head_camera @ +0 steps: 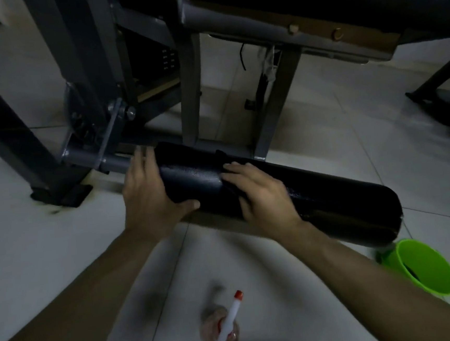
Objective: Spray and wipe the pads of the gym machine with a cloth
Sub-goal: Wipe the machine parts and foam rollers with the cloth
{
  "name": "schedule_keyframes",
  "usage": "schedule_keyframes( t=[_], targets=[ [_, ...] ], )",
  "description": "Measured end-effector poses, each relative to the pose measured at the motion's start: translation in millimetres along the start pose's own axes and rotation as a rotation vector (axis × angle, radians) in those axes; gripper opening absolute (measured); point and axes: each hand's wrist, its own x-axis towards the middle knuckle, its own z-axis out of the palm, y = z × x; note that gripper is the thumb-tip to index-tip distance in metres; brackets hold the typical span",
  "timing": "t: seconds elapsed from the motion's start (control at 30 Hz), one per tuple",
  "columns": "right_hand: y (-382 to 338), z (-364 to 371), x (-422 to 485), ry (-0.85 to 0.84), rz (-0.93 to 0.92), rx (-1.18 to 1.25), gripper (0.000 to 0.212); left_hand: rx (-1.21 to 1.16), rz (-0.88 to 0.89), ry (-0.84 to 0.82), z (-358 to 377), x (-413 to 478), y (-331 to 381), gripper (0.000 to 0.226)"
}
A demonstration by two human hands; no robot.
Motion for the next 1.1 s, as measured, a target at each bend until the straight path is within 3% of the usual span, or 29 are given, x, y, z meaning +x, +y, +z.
schedule_keyframes(
  t=[0.1,0.2,0.4,0.57,0.7,0.83,0.93,1.0,1.1],
  targets=[
    [25.3,-27.4,-31.5,0.064,0.136,-0.028,0.059,-0.295,-0.135,-0.036,-0.9,3.8,-22.2,0.118],
    [20.5,-26.1,-35.6,0.086,0.217,-0.031,0.064,-0.389,-0.191,-0.016,-0.3,0.0,-24.6,0.105],
    [-45.0,46.5,54.4,-0.014,0.033,0.053,0.052,-0.446,-0.195,0.014,0.0,-2.3,-22.3,0.101],
    [-95.6,79.0,117.4,-0.13,0.027,0.162,0.047,-0.626,0.006,0.003,-11.7,-4.6,-26.1,0.032],
    [-61.0,44.5,86.7,-0.172,-0.106,0.094,0.051,-0.612,-0.082,0.001,-13.1,-5.7,-31.6,0.066],
    [-14.6,-1.2,34.1,-0.054,0.015,0.016,0.049,-0.521,-0.176,-0.021,-10.4,2.5,-39.5,0.087],
    [-18.0,5.9,36.8,0.02,0.113,0.033,0.05,-0.532,-0.157,-0.014,-10.4,2.2,-38.0,0.086],
    [-43.0,31.4,65.2,-0.006,0.084,0.076,0.05,-0.552,-0.174,-0.034,-12.0,3.6,-36.5,0.08],
    [-86.1,75.9,112.3,-0.073,0.047,0.139,0.046,-0.748,-0.061,-0.073,-12.2,7.0,-35.1,0.04]
  ],
)
